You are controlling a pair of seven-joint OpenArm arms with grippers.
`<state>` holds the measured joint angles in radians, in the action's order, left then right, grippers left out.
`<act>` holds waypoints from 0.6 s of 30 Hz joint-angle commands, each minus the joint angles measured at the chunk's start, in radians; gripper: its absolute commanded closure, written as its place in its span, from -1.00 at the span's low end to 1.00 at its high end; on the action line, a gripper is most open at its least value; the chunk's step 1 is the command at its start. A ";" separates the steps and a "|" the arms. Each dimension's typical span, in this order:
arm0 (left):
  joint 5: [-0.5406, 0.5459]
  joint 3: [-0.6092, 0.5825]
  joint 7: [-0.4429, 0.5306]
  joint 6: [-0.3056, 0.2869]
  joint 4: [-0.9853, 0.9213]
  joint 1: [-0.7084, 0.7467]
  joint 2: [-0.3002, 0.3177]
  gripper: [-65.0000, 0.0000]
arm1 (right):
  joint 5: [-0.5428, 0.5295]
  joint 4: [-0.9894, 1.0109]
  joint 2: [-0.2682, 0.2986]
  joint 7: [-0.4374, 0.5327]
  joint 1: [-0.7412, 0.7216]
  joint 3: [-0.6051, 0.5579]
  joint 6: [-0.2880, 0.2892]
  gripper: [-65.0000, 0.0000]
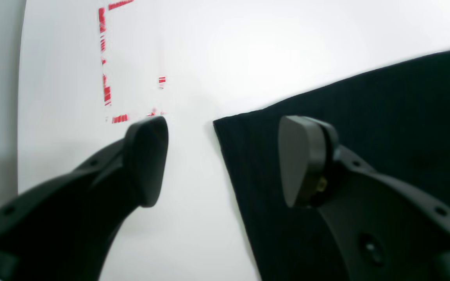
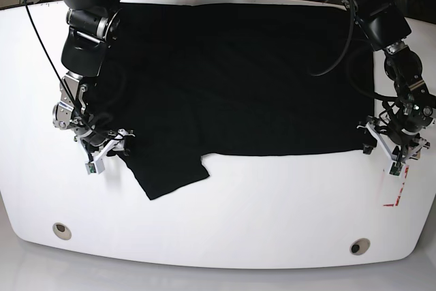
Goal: Layout the t-shirt on the table in an organized manner, then fold the t-shirt properly
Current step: 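Lower both grippers and grasp the corners of the folded shirt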
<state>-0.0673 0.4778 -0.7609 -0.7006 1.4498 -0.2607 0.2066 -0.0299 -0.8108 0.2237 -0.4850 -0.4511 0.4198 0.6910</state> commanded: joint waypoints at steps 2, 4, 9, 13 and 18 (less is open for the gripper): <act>0.011 0.003 0.025 0.002 0.018 -0.019 0.015 -0.28 | -0.003 -0.012 -0.004 -0.007 -0.018 0.000 0.007 -0.04; 0.011 0.003 0.025 0.002 0.016 -0.019 0.015 -0.28 | 0.002 -0.012 -0.019 -0.004 -0.008 0.000 0.007 -0.03; 0.011 0.003 0.025 0.002 0.013 -0.019 0.015 -0.28 | -0.003 -0.012 -0.027 -0.001 -0.005 0.000 0.007 -0.03; 0.011 0.005 0.025 0.002 0.010 -0.019 0.015 -0.28 | -0.005 -0.012 -0.028 0.001 -0.005 0.000 0.007 0.19; 0.007 0.005 0.028 0.002 -0.027 -0.028 0.017 -0.29 | 0.003 -0.011 -0.028 0.027 -0.005 0.000 0.007 0.84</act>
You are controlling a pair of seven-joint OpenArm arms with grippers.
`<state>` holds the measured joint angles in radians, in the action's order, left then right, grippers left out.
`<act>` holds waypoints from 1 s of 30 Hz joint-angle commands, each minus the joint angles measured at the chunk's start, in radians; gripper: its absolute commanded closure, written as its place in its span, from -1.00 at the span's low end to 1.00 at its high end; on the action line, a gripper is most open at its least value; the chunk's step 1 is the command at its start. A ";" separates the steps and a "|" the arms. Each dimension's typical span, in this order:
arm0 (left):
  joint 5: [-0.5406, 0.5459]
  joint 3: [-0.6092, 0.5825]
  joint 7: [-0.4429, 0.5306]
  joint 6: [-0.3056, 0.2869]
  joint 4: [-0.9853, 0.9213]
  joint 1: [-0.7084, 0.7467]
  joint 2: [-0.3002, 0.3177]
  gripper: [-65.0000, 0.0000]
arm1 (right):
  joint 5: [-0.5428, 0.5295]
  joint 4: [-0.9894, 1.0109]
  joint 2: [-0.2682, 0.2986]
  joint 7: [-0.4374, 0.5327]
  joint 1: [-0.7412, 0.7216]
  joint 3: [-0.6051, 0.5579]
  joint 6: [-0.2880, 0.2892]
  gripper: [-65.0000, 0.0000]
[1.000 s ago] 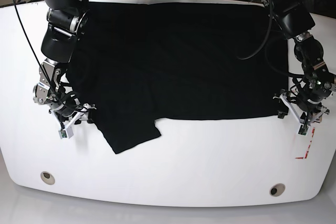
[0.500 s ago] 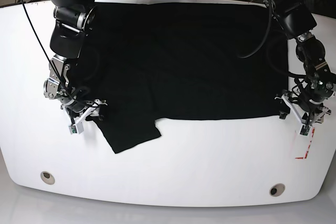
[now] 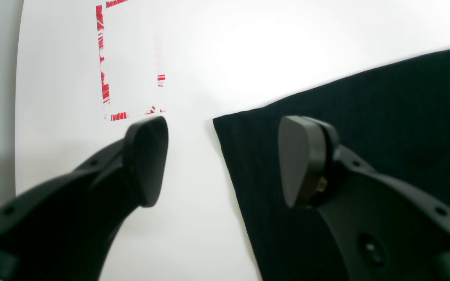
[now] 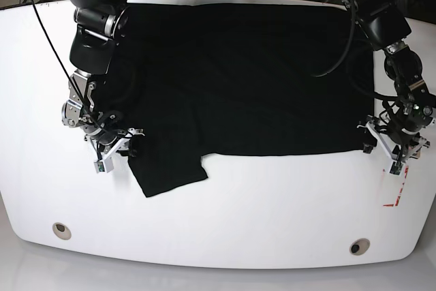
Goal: Layout the t-shirt on the table in an organized manner, then fold the t-shirt properly
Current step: 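Lower both grippers and grasp the corners of the folded shirt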
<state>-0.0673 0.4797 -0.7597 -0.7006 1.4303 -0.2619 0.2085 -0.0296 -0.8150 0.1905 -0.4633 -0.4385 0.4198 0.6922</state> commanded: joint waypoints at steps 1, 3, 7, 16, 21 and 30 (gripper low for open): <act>0.007 0.003 0.030 0.002 -0.020 -0.029 0.018 -0.29 | 0.003 -0.007 0.005 0.007 -0.018 0.000 0.006 0.93; 0.007 0.004 0.045 0.002 -0.055 -0.041 0.036 -0.29 | 0.003 -0.005 0.007 0.008 -0.018 0.000 0.006 1.00; 0.007 0.004 0.070 0.002 -0.176 -0.092 0.049 -0.35 | 0.003 -0.005 0.008 0.008 -0.018 0.000 0.006 0.96; 0.014 0.003 0.124 0.051 -0.405 -0.192 0.102 -0.74 | 0.003 -0.007 0.008 0.008 -0.018 0.000 0.006 0.98; 0.014 -0.002 0.148 0.051 -0.491 -0.218 0.102 -0.71 | 0.003 -0.007 0.005 0.008 -0.018 0.000 0.006 0.98; 0.011 -0.003 0.153 0.055 -0.567 -0.224 0.098 -0.71 | 0.003 -0.007 0.004 0.008 -0.018 0.000 0.006 0.98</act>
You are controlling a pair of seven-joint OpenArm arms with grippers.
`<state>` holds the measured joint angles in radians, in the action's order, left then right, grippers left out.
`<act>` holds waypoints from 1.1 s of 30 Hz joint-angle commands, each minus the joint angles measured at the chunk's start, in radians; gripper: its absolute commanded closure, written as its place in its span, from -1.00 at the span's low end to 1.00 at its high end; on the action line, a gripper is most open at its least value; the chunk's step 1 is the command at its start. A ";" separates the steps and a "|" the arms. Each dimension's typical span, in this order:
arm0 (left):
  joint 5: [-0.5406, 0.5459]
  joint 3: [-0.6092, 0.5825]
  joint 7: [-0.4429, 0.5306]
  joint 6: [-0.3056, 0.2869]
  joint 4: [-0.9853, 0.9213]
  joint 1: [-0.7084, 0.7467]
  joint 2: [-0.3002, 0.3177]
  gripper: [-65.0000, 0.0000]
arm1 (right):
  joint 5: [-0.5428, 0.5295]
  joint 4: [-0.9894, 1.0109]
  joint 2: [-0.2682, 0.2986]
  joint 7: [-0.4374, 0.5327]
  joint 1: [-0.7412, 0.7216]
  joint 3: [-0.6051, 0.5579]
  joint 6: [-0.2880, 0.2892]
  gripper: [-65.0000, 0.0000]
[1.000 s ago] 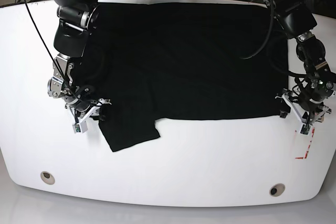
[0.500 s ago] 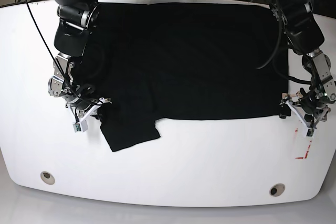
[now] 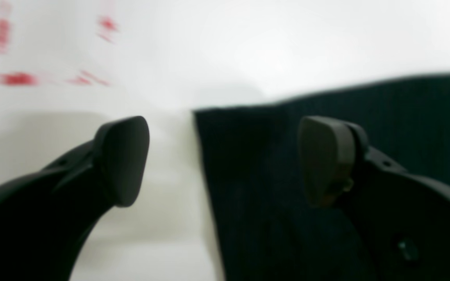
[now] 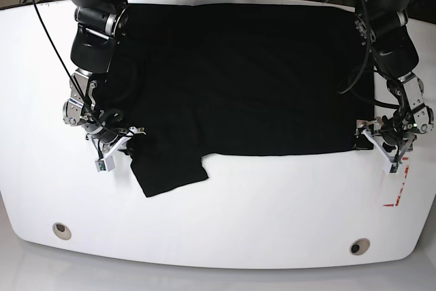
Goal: Layout the t-shirt on the table in an organized manner, then fold the t-shirt properly
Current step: 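Lower both grippers and grasp the corners of the folded shirt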
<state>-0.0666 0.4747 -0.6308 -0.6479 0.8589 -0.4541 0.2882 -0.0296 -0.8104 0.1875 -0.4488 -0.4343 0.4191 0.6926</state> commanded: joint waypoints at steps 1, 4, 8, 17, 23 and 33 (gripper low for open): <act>0.009 0.002 0.024 0.003 -0.003 -0.031 0.018 -0.71 | 0.003 -0.013 0.007 -0.006 -0.022 0.001 0.006 0.98; 0.009 0.002 0.030 0.003 -0.025 -0.031 0.018 -0.71 | 0.003 -0.013 0.007 -0.006 -0.022 0.001 0.006 0.98; 0.004 0.002 0.050 0.003 -0.054 -0.030 0.018 -0.71 | -0.003 -0.013 0.007 -0.006 -0.021 0.001 0.006 0.98; 0.011 -0.044 0.079 0.003 -0.123 -0.030 0.016 -0.70 | -0.005 -0.013 0.011 -0.006 -0.021 0.001 0.006 0.98; 0.011 -0.070 0.075 -0.003 -0.109 -0.027 -0.004 -0.35 | -0.005 -0.013 0.008 -0.006 -0.021 0.001 0.006 0.98; 0.011 -0.077 0.073 -0.003 -0.108 -0.027 -0.011 0.29 | -0.005 -0.013 0.007 -0.006 -0.021 0.001 0.006 0.98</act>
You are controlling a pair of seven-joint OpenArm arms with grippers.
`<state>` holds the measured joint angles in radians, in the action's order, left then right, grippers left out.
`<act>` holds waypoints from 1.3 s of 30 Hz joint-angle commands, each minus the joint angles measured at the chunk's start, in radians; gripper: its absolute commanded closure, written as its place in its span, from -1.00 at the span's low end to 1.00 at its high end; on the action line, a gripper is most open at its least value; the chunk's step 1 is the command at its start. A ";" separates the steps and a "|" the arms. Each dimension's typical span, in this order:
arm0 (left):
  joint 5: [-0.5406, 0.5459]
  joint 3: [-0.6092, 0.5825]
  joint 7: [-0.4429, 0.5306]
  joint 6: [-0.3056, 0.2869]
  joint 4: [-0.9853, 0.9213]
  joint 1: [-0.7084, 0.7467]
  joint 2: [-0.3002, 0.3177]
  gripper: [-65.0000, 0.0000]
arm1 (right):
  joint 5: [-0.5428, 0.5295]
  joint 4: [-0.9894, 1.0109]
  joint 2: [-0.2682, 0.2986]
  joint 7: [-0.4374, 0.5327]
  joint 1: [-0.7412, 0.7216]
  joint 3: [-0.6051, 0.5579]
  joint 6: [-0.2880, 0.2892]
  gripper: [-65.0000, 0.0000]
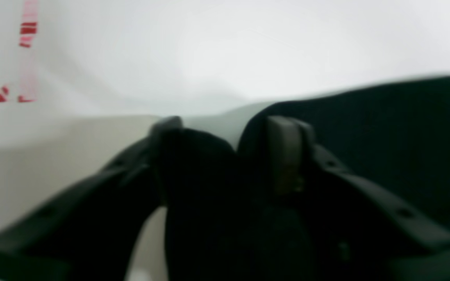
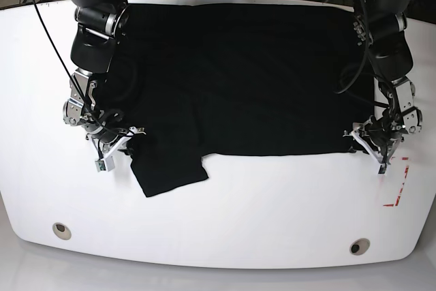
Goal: Layout the t-shirt on the table in an organized manner, then fold the t-shirt properly
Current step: 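Lower both grippers and grasp the corners of the folded shirt, then lift the grasped edge with both grippers and fold it toward the arms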
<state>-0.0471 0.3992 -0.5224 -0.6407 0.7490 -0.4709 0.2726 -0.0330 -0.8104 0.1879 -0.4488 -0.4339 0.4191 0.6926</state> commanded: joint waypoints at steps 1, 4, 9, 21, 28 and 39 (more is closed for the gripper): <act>-0.009 -0.001 -0.035 -0.011 0.002 -0.010 0.004 0.35 | -0.002 -0.013 0.006 -0.006 -0.021 0.001 0.006 0.98; -0.010 -0.001 -0.035 -0.006 0.002 -0.010 0.004 0.61 | -0.002 -0.013 0.006 -0.006 -0.021 0.001 0.006 0.98; -0.010 -0.001 -0.035 -0.006 0.002 -0.010 0.004 1.00 | -0.002 -0.014 0.006 -0.006 -0.023 0.001 0.006 0.99; -0.006 0.007 -0.041 -0.012 0.100 -0.012 -0.006 1.00 | -0.002 -0.129 0.006 -0.052 -0.024 0.001 0.006 1.00; 0.003 0.007 -0.135 -0.035 0.218 -0.010 -0.011 1.00 | -0.002 -0.243 0.006 -0.114 -0.018 0.001 0.006 1.00; 0.071 0.007 -0.256 -0.057 0.323 -0.009 -0.009 1.00 | -0.003 -0.424 0.003 -0.229 0.042 0.002 0.006 1.00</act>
<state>0.0097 0.4049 -0.7822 -0.6975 1.0367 -0.4530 0.2474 -0.0254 -1.1885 0.1780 -0.6807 -0.3763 0.4183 0.6991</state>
